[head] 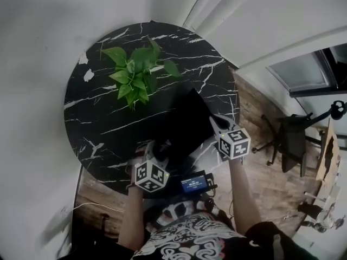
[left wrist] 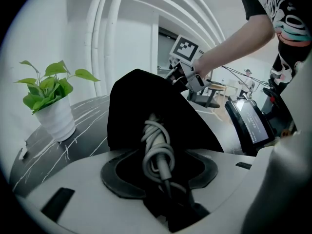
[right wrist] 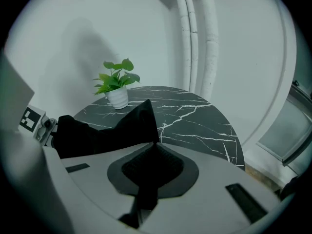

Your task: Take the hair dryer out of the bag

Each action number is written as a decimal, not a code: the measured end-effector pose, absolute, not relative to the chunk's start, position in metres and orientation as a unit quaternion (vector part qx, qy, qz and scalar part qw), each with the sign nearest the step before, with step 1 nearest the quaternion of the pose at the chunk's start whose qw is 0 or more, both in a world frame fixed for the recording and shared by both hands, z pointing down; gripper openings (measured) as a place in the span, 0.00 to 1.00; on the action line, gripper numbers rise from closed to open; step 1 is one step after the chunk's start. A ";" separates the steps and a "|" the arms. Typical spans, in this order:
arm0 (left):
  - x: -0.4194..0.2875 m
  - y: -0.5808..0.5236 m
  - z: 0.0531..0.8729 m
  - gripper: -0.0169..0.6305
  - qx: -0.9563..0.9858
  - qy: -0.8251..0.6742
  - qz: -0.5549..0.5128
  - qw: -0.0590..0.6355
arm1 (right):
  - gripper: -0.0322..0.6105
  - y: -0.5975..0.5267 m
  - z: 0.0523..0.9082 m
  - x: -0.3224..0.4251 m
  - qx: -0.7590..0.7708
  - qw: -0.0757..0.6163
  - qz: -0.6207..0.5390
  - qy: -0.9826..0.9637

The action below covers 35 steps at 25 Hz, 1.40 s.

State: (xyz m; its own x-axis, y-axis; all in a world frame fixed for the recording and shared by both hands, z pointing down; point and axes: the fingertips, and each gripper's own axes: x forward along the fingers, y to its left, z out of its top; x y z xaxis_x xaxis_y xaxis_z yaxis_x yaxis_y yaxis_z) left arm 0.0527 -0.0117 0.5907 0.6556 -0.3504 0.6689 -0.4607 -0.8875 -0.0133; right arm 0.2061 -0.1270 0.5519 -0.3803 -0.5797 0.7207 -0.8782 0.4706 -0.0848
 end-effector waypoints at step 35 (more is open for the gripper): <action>0.020 -0.008 0.579 0.32 0.899 -0.259 0.337 0.107 | 0.09 -0.130 0.584 0.207 0.469 0.342 0.235 -0.779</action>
